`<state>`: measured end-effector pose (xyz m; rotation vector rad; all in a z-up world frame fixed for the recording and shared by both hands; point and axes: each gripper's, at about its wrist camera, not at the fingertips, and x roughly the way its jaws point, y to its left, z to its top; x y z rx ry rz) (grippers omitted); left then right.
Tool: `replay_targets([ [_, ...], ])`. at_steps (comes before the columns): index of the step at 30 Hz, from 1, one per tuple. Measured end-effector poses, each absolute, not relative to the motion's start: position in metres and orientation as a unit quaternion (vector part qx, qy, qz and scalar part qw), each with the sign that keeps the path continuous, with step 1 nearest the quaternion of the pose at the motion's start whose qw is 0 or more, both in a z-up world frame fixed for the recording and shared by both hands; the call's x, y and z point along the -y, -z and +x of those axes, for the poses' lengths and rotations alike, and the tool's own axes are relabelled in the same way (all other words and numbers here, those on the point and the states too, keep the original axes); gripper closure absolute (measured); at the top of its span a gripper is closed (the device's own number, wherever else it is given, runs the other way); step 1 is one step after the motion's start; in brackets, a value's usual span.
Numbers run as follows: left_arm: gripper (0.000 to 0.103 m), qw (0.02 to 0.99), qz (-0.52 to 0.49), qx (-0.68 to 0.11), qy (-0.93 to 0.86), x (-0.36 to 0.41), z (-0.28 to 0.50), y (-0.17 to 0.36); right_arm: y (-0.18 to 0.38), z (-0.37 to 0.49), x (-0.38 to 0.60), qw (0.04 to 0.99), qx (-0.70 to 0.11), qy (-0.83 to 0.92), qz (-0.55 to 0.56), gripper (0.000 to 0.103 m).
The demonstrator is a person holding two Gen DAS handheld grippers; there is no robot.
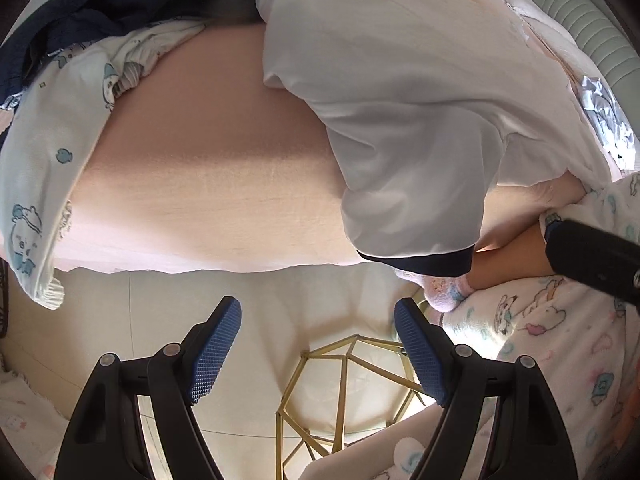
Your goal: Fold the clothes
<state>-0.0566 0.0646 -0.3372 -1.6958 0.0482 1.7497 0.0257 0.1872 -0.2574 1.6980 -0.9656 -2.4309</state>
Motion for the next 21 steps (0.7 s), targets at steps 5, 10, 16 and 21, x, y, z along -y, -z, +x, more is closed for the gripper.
replay_targets([
  [5, 0.025, 0.343, -0.652, -0.008, -0.676, -0.064, -0.058, 0.339, 0.273, 0.012, -0.191, 0.018, 0.346, 0.77, 0.536, 0.029],
  [10, 0.025, 0.339, -0.648, 0.0, -0.683, -0.06, -0.065, 0.335, 0.283, -0.001, -0.185, 0.023, 0.338, 0.767, 0.545, 0.029],
  [16, 0.025, 0.337, -0.649, 0.005, -0.682, -0.056, -0.071, 0.334, 0.292, -0.012, -0.178, 0.041, 0.355, 0.756, 0.549, 0.046],
  [21, 0.025, 0.338, -0.65, 0.007, -0.68, -0.053, -0.075, 0.333, 0.305, -0.02, -0.174, 0.048, 0.356, 0.747, 0.56, 0.085],
])
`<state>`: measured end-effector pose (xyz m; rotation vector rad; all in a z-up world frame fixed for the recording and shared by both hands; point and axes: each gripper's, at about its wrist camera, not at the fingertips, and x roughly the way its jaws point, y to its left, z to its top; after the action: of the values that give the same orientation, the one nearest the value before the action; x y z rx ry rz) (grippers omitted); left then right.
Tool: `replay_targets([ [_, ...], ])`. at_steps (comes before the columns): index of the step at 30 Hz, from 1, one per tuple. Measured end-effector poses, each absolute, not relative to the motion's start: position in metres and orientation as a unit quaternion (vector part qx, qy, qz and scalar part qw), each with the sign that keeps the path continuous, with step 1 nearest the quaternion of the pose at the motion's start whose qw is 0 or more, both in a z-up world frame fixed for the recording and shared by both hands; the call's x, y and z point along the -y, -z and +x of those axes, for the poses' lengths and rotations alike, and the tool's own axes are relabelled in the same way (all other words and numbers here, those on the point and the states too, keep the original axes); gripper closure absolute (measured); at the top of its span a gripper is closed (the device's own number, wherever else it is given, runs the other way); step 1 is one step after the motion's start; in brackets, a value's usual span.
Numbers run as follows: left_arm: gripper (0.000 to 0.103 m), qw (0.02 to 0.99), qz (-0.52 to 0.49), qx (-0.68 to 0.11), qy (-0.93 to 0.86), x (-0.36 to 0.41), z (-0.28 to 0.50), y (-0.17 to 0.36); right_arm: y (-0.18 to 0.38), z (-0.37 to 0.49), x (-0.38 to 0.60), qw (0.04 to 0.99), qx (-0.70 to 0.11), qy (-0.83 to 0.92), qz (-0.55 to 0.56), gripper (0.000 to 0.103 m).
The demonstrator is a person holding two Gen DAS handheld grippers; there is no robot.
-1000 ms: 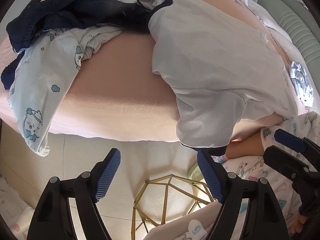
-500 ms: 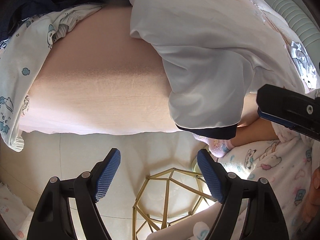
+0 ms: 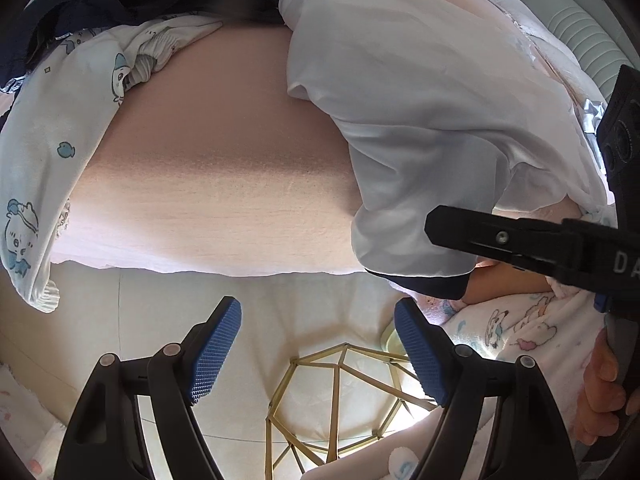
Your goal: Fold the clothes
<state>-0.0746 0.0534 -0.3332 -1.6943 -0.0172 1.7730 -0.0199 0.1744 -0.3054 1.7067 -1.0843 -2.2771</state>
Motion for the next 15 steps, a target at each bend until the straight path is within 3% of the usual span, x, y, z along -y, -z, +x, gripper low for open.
replay_targets([
  [3, 0.025, 0.339, -0.649, 0.003, -0.682, -0.052, -0.076, 0.331, 0.318, -0.017, -0.181, 0.053, 0.397, 0.728, 0.556, 0.09],
  [15, 0.025, 0.338, -0.622, -0.006, -0.706, -0.039, -0.076, 0.315, 0.292, -0.013, -0.19, 0.116, 0.483, 0.721, 0.482, 0.092],
])
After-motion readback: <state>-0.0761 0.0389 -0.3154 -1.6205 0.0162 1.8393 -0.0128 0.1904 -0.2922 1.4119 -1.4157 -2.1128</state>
